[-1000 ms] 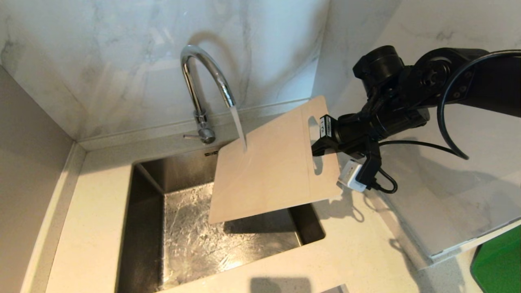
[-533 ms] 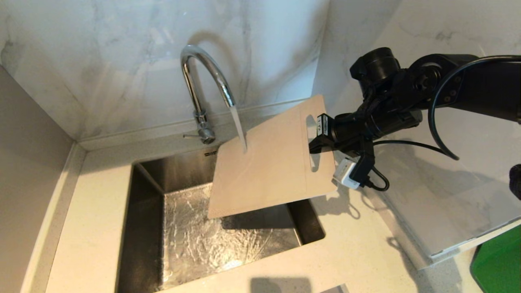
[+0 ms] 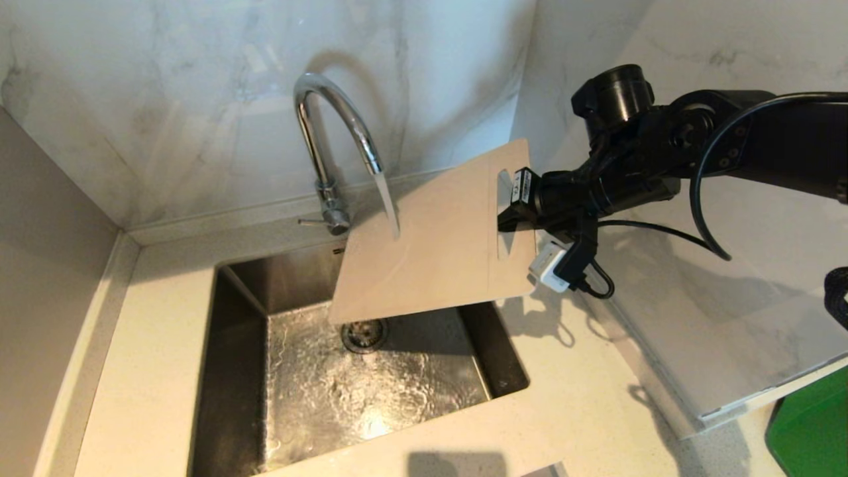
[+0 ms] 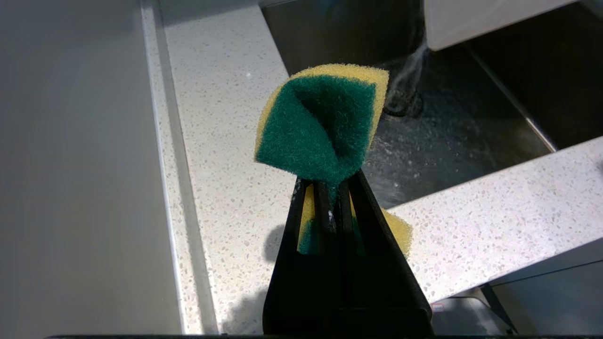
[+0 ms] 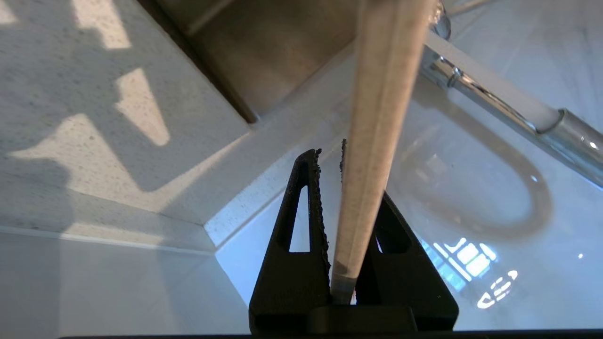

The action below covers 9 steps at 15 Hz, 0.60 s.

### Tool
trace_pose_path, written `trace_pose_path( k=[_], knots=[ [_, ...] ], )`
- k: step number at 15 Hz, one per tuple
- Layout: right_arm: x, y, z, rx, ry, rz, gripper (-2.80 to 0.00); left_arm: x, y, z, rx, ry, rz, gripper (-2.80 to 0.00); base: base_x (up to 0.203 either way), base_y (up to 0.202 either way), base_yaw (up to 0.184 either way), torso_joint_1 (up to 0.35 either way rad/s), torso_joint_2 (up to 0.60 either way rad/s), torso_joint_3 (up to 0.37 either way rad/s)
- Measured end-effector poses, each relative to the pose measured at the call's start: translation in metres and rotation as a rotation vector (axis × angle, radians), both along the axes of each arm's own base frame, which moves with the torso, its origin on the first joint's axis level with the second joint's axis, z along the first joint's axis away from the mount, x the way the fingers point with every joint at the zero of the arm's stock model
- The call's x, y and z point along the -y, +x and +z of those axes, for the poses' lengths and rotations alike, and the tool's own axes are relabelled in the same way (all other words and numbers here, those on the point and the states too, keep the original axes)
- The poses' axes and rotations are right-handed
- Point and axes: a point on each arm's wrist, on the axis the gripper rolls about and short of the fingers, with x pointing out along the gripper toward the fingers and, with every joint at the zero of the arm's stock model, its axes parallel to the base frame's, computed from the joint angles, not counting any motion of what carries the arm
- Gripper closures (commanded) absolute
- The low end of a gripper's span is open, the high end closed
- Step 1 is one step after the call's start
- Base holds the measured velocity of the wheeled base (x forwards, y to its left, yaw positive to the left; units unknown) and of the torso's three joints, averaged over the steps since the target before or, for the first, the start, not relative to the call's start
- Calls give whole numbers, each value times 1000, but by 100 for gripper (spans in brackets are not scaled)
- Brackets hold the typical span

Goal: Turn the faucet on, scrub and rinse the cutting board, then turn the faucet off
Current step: Scrub the cutting board underwater

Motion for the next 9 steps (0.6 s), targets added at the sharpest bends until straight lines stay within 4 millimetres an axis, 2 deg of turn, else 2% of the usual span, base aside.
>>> trace_pose_path(
  k=[5, 9],
  knots=[
    [-1, -1, 1, 1, 4, 4, 0, 0, 0, 0, 0, 2, 0, 0, 0, 0, 0, 0, 0, 0],
    [-14, -17, 6, -17, 2, 47, 0, 0, 0, 0, 0, 4, 0, 0, 0, 0, 0, 0, 0, 0]
  ],
)
